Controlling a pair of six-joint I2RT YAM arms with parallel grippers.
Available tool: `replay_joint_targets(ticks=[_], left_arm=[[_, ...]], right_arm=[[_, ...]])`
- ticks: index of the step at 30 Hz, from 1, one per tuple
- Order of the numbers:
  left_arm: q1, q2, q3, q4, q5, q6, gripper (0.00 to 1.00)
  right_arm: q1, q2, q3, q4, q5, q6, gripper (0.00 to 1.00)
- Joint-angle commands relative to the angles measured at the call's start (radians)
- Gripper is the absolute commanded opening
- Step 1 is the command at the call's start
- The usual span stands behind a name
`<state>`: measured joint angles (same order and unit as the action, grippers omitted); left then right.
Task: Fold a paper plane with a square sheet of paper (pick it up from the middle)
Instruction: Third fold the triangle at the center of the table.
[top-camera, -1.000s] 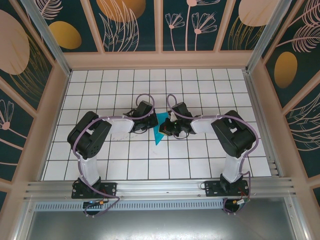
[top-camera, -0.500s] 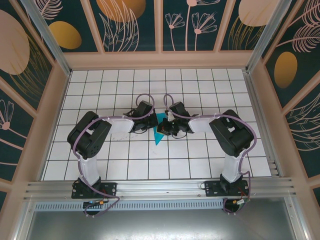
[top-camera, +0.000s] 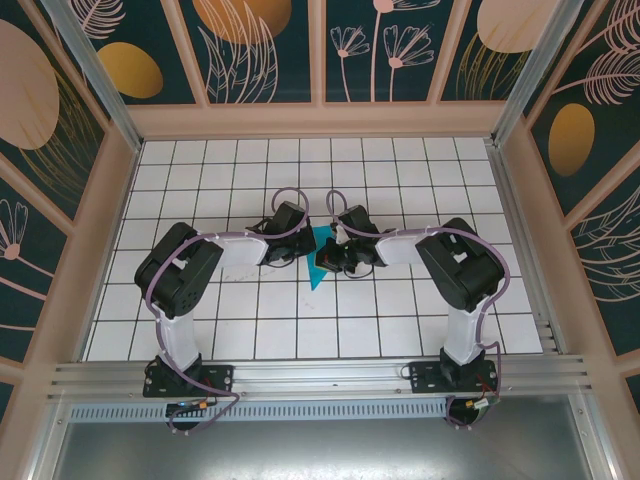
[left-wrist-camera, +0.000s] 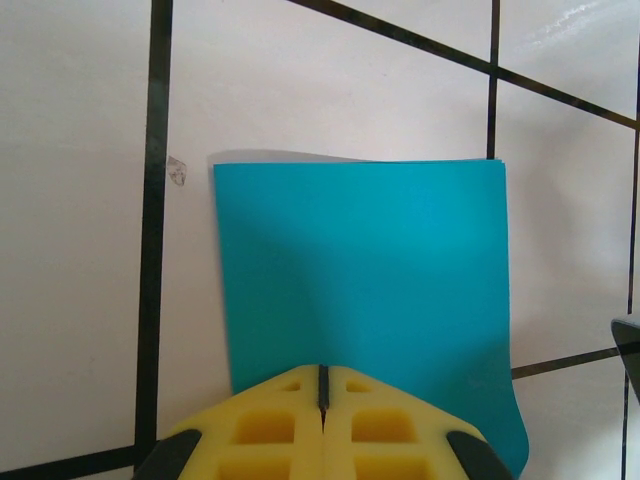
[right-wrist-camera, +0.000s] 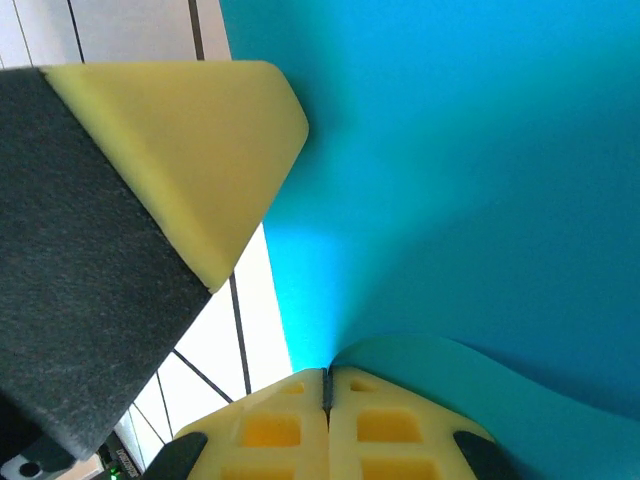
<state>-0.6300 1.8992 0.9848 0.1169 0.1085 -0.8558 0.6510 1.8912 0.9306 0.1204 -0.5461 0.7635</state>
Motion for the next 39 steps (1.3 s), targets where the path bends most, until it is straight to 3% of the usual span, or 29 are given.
replay_joint_targets(ticks=[1,39], left_arm=[[0.002,0.011,-0.002,-0.011,0.014,0.015,0.0],[0.002,0.002,-0.006,-0.01,0.027,0.017,0.0]], right_arm=[[0.004,0.017,0.021,-0.013,0.02,-0.015,0.01],[-0.001,0.034,0.018,0.033,0.023,-0.045,0.02]])
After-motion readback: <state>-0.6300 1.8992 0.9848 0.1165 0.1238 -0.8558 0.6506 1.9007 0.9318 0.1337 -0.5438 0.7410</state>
